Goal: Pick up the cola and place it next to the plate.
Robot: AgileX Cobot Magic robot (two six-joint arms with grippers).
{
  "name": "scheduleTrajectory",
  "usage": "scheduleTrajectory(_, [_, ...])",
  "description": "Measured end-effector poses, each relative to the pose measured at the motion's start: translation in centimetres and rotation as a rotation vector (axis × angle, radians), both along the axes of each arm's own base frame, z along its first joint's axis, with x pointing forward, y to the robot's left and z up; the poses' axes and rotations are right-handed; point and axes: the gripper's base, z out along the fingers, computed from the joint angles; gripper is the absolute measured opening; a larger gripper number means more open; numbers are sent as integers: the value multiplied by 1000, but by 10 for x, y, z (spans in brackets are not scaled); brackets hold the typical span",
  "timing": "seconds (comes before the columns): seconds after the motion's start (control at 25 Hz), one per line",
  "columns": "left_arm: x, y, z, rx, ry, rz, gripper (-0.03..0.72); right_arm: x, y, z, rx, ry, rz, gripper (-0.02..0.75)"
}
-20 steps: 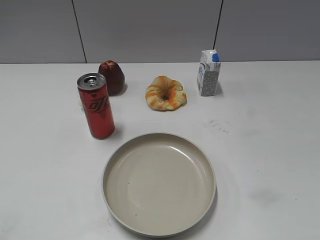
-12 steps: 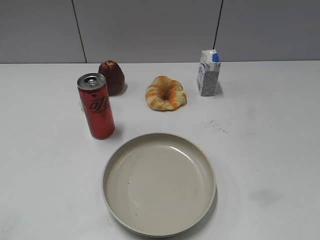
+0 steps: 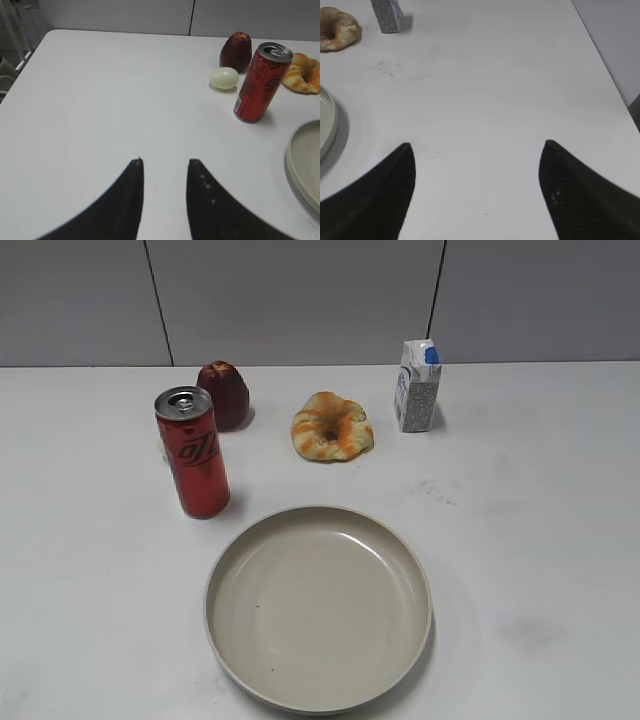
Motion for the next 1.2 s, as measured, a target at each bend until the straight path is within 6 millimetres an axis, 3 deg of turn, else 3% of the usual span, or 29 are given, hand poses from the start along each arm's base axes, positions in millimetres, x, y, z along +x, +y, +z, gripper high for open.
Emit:
scheduleTrajectory(0.2, [0, 0, 0, 0, 0, 0, 237, 18, 0, 11, -7, 8, -5, 582])
scheduleTrajectory(0.4, [0, 0, 0, 0, 0, 0, 237, 55, 2, 26, 17, -167, -4, 582])
scheduleTrajectory(0.56, [0, 0, 0, 0, 0, 0, 237, 102, 5, 26, 68, -132, -6, 582])
scheduleTrajectory(0.92, [0, 0, 0, 0, 0, 0, 237, 234, 28, 19, 237, 324, 115, 582])
scheduleTrajectory(1.08, [0, 0, 0, 0, 0, 0, 237, 289, 55, 17, 283, 516, 254, 582])
scheduleTrajectory(1.2, [0, 0, 0, 0, 0, 0, 237, 322, 93, 19, 256, 579, 388, 582])
